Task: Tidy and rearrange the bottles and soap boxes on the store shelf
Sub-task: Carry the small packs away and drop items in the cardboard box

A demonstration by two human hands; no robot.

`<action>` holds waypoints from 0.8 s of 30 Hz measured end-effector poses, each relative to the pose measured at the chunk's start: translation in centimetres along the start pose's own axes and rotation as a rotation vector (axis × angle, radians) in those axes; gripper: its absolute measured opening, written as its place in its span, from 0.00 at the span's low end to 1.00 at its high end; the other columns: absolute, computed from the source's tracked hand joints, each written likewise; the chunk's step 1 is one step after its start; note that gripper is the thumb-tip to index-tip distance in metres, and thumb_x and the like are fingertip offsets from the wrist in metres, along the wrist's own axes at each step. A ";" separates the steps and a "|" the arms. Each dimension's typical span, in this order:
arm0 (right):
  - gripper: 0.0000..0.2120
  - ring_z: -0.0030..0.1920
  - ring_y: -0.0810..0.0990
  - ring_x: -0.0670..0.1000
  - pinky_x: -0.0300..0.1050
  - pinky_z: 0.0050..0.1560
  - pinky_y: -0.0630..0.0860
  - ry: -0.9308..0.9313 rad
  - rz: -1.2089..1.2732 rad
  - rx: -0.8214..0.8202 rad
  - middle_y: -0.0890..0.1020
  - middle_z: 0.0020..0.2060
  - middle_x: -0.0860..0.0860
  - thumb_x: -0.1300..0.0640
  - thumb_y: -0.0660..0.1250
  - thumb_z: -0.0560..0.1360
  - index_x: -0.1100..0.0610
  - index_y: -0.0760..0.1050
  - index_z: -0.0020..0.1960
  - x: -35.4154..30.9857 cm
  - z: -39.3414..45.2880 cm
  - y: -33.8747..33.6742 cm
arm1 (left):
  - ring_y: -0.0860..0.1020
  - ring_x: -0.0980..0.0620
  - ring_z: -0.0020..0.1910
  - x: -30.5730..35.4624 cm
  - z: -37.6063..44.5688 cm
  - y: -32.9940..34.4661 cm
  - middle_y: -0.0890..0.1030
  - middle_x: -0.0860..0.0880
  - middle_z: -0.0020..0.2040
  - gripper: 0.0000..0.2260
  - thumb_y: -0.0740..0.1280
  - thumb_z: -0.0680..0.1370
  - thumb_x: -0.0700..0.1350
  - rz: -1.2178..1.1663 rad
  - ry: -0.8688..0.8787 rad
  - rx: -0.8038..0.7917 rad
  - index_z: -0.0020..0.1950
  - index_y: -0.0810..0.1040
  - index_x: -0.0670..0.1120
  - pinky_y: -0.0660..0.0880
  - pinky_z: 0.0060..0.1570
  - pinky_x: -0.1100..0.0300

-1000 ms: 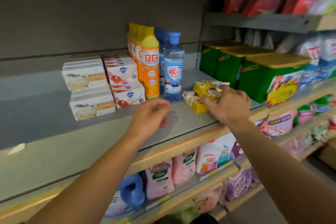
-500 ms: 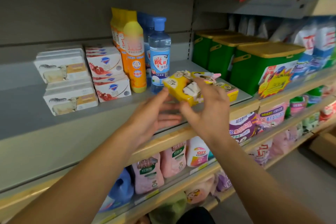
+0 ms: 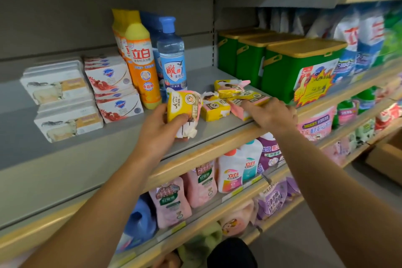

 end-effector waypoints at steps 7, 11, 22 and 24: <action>0.28 0.58 0.75 0.62 0.61 0.64 0.67 -0.169 0.341 0.156 0.75 0.42 0.46 0.43 0.72 0.65 0.52 0.60 0.55 -1.6 -1.6 0.4 | 0.82 0.58 0.50 0.1 -0.3 0.1 0.84 0.56 0.51 0.22 0.70 0.66 0.56 0.099 0.062 -0.012 0.59 0.79 0.53 0.78 0.52 0.55; 0.22 0.48 0.80 0.53 0.53 0.51 0.77 -0.349 0.760 0.300 0.79 0.47 0.49 0.59 0.68 0.73 0.51 0.66 0.65 -2.4 -4.3 -0.9 | 0.83 0.57 0.48 1.2 -1.4 0.1 0.84 0.56 0.50 0.12 0.70 0.73 0.48 0.086 0.065 0.033 0.56 0.79 0.55 0.80 0.49 0.53; 0.08 0.47 0.84 0.56 0.52 0.38 0.81 0.074 1.475 -0.408 0.83 0.46 0.57 0.57 0.61 0.78 0.55 0.75 0.55 0.1 -21.5 3.4 | 0.82 0.51 0.39 0.8 -18.0 -5.3 0.85 0.47 0.45 0.07 0.66 0.78 0.40 -0.261 -0.183 0.150 0.53 0.81 0.46 0.78 0.32 0.56; 0.12 0.51 0.84 0.58 0.55 0.43 0.82 0.200 1.452 -0.515 0.84 0.50 0.59 0.56 0.62 0.79 0.58 0.76 0.60 1.3 -25.4 6.0 | 0.81 0.52 0.36 -0.9 -21.4 -6.6 0.85 0.48 0.43 0.07 0.65 0.77 0.39 -0.298 -0.265 0.165 0.49 0.82 0.48 0.77 0.30 0.56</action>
Point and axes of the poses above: each hand's wrist, its own z-axis towards the middle knuckle, its own y-axis out of the palm, x = y × z, the point moved 3 cm from there along z, towards the middle knuckle
